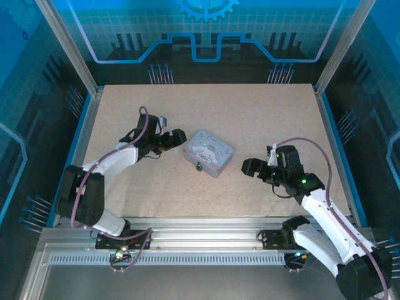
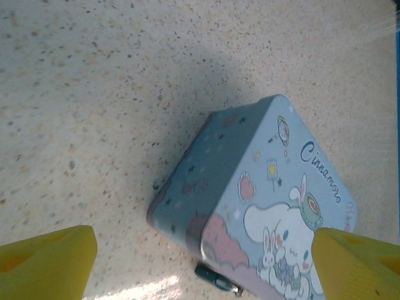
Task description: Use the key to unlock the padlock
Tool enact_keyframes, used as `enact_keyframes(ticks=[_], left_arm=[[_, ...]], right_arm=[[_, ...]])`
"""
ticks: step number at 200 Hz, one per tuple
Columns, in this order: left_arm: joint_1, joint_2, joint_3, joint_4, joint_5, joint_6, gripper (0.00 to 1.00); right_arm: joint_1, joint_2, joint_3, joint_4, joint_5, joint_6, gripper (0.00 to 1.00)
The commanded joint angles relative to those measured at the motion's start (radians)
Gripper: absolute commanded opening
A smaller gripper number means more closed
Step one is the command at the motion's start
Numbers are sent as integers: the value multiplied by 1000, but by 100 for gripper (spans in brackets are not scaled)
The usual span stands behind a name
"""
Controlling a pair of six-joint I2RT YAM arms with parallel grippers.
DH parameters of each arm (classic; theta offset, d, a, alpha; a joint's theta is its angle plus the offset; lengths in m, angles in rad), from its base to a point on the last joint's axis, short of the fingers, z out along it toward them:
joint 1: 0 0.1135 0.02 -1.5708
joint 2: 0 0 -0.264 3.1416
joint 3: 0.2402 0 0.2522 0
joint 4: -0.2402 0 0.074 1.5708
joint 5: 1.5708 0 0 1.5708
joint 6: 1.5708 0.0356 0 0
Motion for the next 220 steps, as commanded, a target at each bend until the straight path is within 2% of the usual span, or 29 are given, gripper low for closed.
enact_keyframes(ticks=[1, 36, 69, 148, 183, 220], left_arm=[[-20, 94, 115, -56, 66, 57, 90], [-54, 247, 251, -107, 73, 87, 87], [-92, 300, 289, -106, 110, 76, 83], [-185, 158, 88, 41, 124, -20, 79], [-244, 124, 44, 74, 102, -45, 76], [-265, 109, 4, 96, 89, -69, 73]], right_arm=[[44, -34, -23, -33, 29, 52, 91], [65, -76, -47, -51, 42, 69, 91], [67, -76, -54, -60, 52, 72, 91], [66, 106, -27, 50, 29, 75, 86], [65, 179, -12, 94, 20, 76, 84], [66, 228, -5, 122, 10, 79, 81]])
